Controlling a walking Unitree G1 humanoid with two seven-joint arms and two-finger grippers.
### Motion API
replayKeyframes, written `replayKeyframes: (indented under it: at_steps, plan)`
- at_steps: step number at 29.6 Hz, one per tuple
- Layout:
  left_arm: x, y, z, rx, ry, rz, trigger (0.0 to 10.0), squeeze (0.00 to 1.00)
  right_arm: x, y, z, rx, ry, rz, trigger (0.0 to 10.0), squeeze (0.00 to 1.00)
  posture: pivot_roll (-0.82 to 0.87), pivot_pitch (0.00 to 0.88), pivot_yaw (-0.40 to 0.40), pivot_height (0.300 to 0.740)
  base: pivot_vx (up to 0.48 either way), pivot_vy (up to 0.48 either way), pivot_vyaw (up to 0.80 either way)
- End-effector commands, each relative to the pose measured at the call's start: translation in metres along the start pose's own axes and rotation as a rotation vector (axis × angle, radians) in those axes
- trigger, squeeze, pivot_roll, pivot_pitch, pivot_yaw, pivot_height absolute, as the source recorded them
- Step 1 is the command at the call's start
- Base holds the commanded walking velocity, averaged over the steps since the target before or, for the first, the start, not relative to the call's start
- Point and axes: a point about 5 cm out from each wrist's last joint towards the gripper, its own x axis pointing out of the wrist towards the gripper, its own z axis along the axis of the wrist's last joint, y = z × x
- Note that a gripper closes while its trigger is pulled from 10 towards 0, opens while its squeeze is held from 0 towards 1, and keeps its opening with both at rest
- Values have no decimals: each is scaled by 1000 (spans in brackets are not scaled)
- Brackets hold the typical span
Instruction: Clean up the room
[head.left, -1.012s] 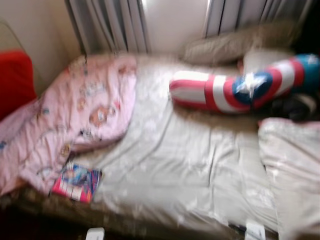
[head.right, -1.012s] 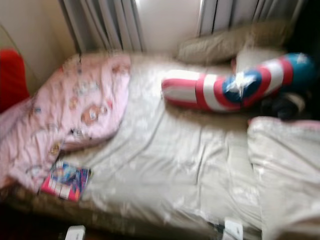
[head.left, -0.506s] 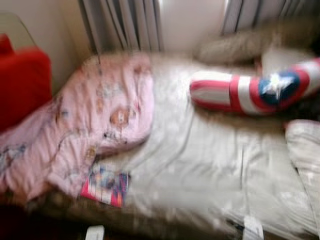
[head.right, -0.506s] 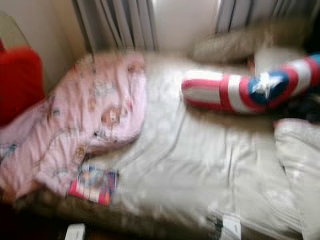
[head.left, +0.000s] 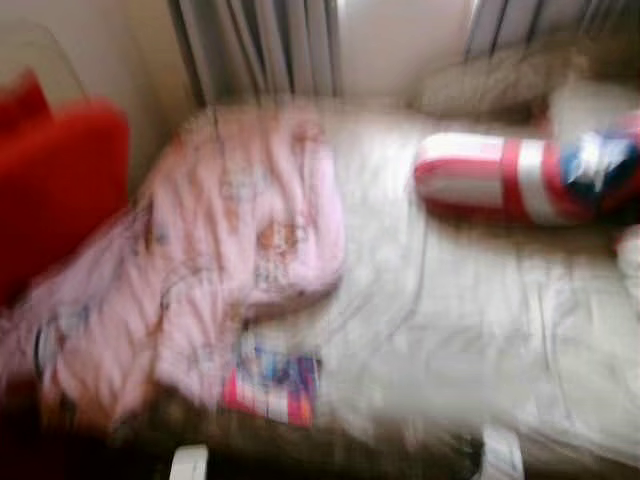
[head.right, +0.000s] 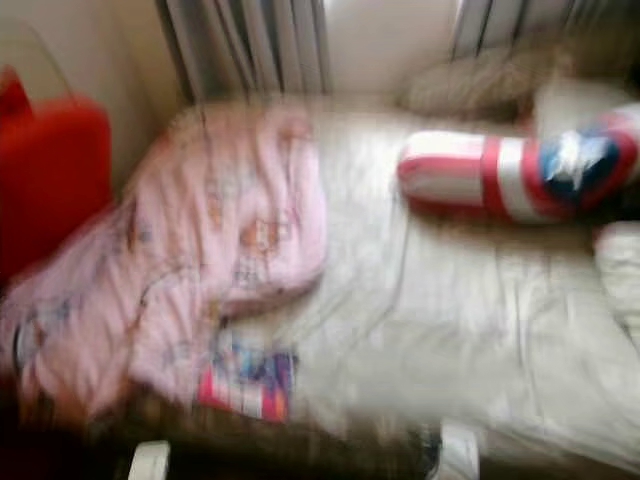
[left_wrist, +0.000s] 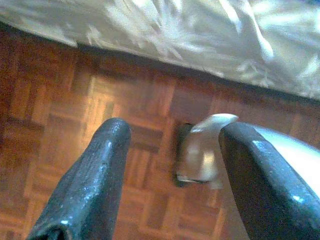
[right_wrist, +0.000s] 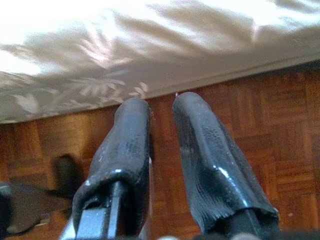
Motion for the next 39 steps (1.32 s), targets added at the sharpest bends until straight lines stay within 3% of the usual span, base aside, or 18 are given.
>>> replayKeyframes:
  at_steps: [1,19,39]
  plan:
    - [-2,7,-5,7,17,18,10000,0,1,7,1,6,-3,16,10000,0,87,39,0,740,0,480,0]
    - [-2,6,-6,4,17,16,10000,0,1,10,0,1,0,40,10000,0,87,14,-7,740,0,472,0]
    - [-1,5,-3,2,13,7,10000,0,2,12,5,-15,-10,52,10000,0,85,36,-15,740,0,0,0]
